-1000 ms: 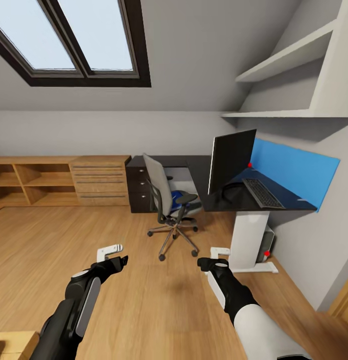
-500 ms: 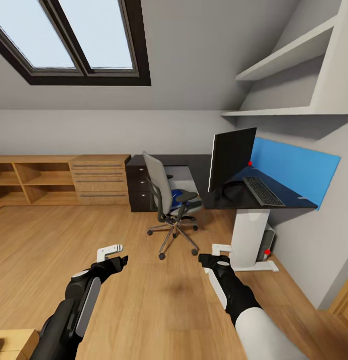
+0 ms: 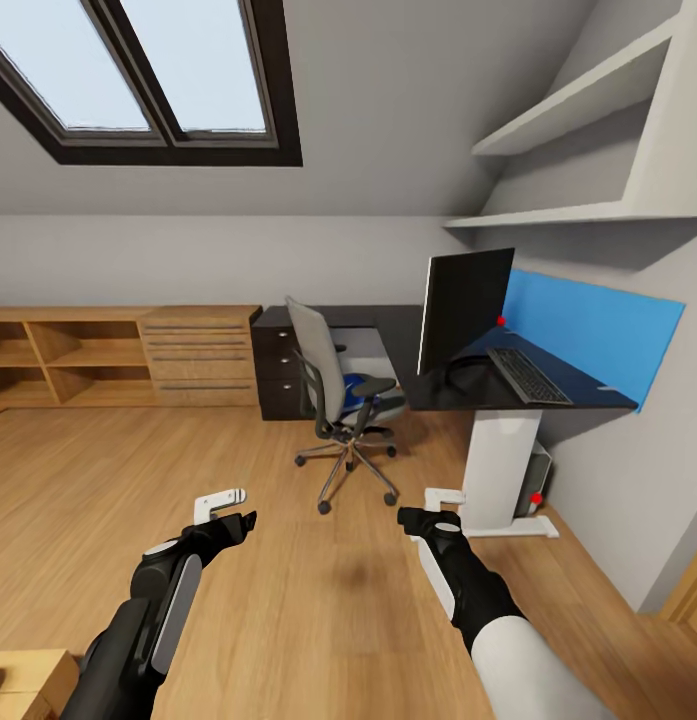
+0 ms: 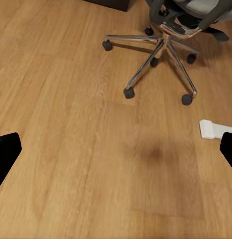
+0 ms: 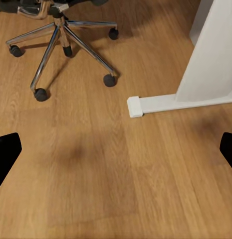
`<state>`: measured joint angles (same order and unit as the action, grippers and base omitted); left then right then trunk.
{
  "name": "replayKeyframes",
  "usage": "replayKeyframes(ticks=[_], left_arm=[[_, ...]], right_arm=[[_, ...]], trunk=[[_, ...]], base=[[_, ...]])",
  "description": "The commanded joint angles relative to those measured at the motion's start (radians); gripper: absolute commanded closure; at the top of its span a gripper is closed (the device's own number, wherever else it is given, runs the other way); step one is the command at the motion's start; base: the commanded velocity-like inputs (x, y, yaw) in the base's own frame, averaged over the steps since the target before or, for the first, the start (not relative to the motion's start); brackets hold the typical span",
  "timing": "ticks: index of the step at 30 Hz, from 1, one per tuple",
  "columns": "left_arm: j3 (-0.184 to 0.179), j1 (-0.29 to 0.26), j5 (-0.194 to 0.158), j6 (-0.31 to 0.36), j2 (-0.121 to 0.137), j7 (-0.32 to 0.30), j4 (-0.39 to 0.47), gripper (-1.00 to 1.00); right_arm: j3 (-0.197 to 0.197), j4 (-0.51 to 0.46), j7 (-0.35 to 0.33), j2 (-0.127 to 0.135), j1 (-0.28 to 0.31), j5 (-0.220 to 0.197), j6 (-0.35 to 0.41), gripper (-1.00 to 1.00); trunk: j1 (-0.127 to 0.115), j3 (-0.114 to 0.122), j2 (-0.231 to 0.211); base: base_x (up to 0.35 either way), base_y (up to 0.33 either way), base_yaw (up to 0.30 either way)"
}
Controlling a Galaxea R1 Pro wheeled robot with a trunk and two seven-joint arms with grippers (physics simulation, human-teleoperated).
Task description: In the bedroom, organize the workspace by keeping the computer under the desk, ensuring the monitor is on the desk, placing the keyboard on the desk next to the monitor, placing the mouse on the desk next to the keyboard, moving the folder from the swivel chair onto the desk next to the mouse, stacking the notebook on top of the folder with the pen on top of the notebook, and positioning the swivel chair next to the desk.
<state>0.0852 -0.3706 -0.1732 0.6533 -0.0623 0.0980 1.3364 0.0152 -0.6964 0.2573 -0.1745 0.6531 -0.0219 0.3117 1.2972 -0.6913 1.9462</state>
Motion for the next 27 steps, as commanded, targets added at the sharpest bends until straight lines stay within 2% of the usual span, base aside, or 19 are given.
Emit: replayKeyframes(ticks=[1,14,27], left_arm=[[0.001,-0.001,-0.011,0.005,-0.001,0.008,0.001,-1.00],[0.001,-0.001,-0.011,0.005,-0.001,0.008,0.001,-1.00],[0.000,-0.001,-0.011,0.005,-0.001,0.008,0.001,-1.00]], right_arm=[[0.002,-0.002,0.005,0.000,0.000,-0.002,0.006,-1.00],[0.002,-0.003,0.005,0.000,0.000,-0.002,0.006,-1.00],[0.002,-0.003,0.005,0.000,-0.001,-0.002,0.006,-1.00]], trunk=[[0.004,-0.004,0.008],[0.054,-0.044,0.099],[0.103,-0.066,0.190]], base=[[0.000,0.000,0.000],[0.000,0.000,0.000],[0.000,0.000,0.000]])
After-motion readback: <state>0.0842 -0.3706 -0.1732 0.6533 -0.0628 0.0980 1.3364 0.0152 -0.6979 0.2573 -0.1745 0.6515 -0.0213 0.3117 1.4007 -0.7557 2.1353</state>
